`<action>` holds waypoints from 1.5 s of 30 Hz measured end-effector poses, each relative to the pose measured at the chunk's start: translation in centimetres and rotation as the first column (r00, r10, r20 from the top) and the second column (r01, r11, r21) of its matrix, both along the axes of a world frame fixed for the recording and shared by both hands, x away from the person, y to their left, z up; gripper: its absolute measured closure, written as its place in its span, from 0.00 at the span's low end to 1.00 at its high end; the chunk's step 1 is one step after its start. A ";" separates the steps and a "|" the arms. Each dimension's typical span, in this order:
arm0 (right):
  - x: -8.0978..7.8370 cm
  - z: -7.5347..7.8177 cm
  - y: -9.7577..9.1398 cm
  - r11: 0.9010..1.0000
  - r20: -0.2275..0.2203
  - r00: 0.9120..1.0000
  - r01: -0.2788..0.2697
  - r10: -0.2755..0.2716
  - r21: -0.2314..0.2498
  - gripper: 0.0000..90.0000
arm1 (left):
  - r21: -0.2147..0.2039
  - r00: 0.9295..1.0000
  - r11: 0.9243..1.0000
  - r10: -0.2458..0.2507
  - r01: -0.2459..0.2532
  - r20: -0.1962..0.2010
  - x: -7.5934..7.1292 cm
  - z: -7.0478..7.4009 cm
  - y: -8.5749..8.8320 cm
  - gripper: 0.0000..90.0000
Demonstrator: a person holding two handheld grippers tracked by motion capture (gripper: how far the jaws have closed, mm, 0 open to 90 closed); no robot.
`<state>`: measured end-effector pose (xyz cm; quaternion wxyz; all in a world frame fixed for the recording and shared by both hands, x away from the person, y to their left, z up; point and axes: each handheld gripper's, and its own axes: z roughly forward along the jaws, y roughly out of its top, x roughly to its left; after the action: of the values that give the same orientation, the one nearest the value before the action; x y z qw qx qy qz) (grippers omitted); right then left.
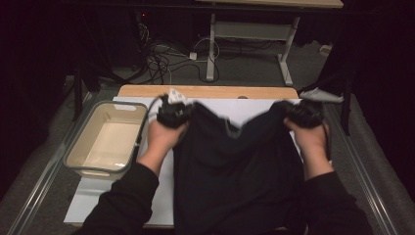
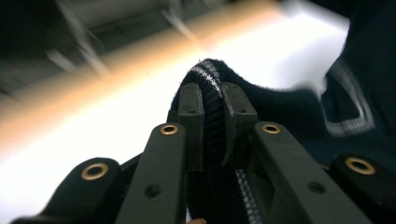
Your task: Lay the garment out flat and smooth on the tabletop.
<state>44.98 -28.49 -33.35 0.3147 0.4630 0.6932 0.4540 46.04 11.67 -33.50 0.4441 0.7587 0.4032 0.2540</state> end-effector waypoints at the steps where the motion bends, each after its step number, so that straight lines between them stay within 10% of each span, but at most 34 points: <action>1: 0.4 1.2 -0.3 0.999 0.026 0.999 0.034 -0.034 0.009 0.77 | -0.040 0.999 0.999 0.010 -0.011 -0.034 1.1 0.7 0.3 0.79; 3: 1.3 2.0 -0.6 0.997 0.010 0.997 0.073 -0.073 0.034 0.57 | -0.023 0.994 0.999 0.028 -0.030 -0.107 2.3 0.5 0.2 0.52; 7: 0.5 -0.2 -0.3 1.000 -0.050 0.998 0.024 -0.024 0.004 0.54 | -0.049 0.991 0.998 -0.051 0.045 -0.120 0.1 -3.0 -0.5 0.48; 15: -6.9 -6.3 -0.9 0.996 -0.109 0.991 -0.083 0.081 -0.012 0.48 | -0.069 0.970 0.974 -0.221 0.215 -0.099 -8.1 -9.5 0.5 0.40; 27: -16.7 -11.4 -2.4 0.994 -0.109 0.988 -0.112 0.112 0.001 0.25 | -0.134 0.974 0.971 -0.211 0.199 -0.087 -17.3 -13.5 5.1 0.19; 37: -20.0 -12.6 -4.3 0.994 -0.067 0.993 -0.096 0.099 0.050 0.00 | -0.138 0.978 0.975 -0.189 0.176 -0.085 -18.0 -14.3 6.0 0.00; 45: -19.9 -13.4 -5.0 0.996 -0.067 0.995 -0.072 0.076 0.061 0.00 | -0.111 0.976 0.978 -0.188 0.175 -0.111 -18.2 -14.5 5.4 0.00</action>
<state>25.04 -33.49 -46.75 0.2599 0.4613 0.7067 0.4692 27.83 17.09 -48.04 0.4779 0.7831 0.3705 0.1454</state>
